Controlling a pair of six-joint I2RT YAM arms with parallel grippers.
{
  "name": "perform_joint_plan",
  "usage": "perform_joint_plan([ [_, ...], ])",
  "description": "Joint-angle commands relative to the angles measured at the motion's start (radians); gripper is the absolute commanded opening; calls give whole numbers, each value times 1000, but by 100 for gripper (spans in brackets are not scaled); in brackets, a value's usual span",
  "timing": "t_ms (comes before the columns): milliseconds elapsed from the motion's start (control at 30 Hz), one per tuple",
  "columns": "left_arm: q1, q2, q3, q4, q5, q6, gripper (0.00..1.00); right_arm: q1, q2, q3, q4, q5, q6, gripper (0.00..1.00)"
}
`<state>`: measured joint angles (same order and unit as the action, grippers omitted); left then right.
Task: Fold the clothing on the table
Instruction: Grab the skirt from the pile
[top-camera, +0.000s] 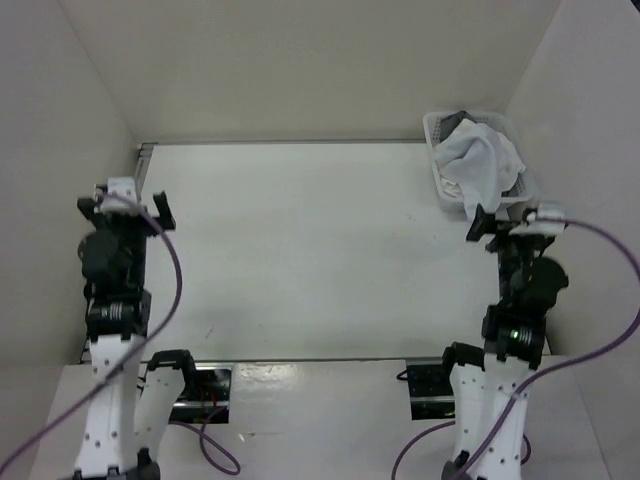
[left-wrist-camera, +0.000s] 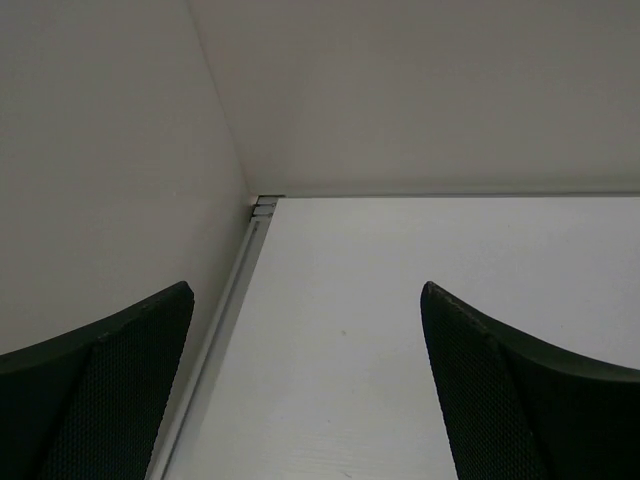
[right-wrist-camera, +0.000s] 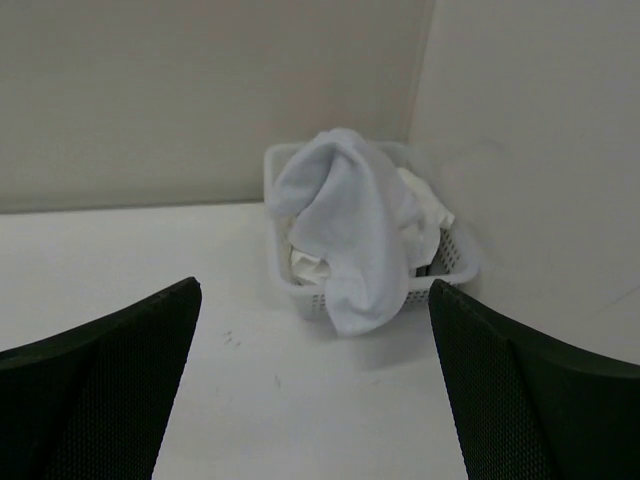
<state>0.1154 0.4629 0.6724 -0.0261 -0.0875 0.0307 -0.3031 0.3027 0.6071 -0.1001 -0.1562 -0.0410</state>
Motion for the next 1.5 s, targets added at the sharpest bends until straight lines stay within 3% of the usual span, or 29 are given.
perform_joint_plan([
  [0,9,322,200,-40,-47,116,100,7,295,213,-133,76,-75,98],
  [67,18,498,298,-87,-96,104,100,19,476,316,-226,93,-89,98],
  [133,18,645,464,-239,-107,83,100,53,591,468,-318,127,-89,98],
  [200,0,704,548,-325,-107,92,100,84,774,621,-487,127,-153,98],
  [300,0,718,535,-378,-66,213,100,180,955,730,-578,300,-148,98],
  [333,-9,718,526,-402,-25,382,100,221,992,743,-598,369,-132,98],
  [433,1,692,448,-371,-98,304,100,245,1128,780,-662,435,-200,98],
  [567,33,810,460,-461,-256,227,100,259,1231,815,-641,466,-230,98],
  [633,85,891,531,-489,-268,218,100,259,1231,832,-568,466,-218,98],
  [767,122,947,749,-555,-189,175,100,249,1288,972,-503,461,-218,98],
  [900,122,971,866,-575,-98,152,100,197,1378,1137,-480,439,-218,98],
  [1000,122,958,866,-597,-46,143,100,185,1458,1247,-471,438,-218,98],
  [1300,132,744,601,-526,75,40,100,104,1714,1467,-503,399,-227,98],
  [1467,161,697,553,-537,86,29,100,69,1799,1562,-526,364,-227,97],
])
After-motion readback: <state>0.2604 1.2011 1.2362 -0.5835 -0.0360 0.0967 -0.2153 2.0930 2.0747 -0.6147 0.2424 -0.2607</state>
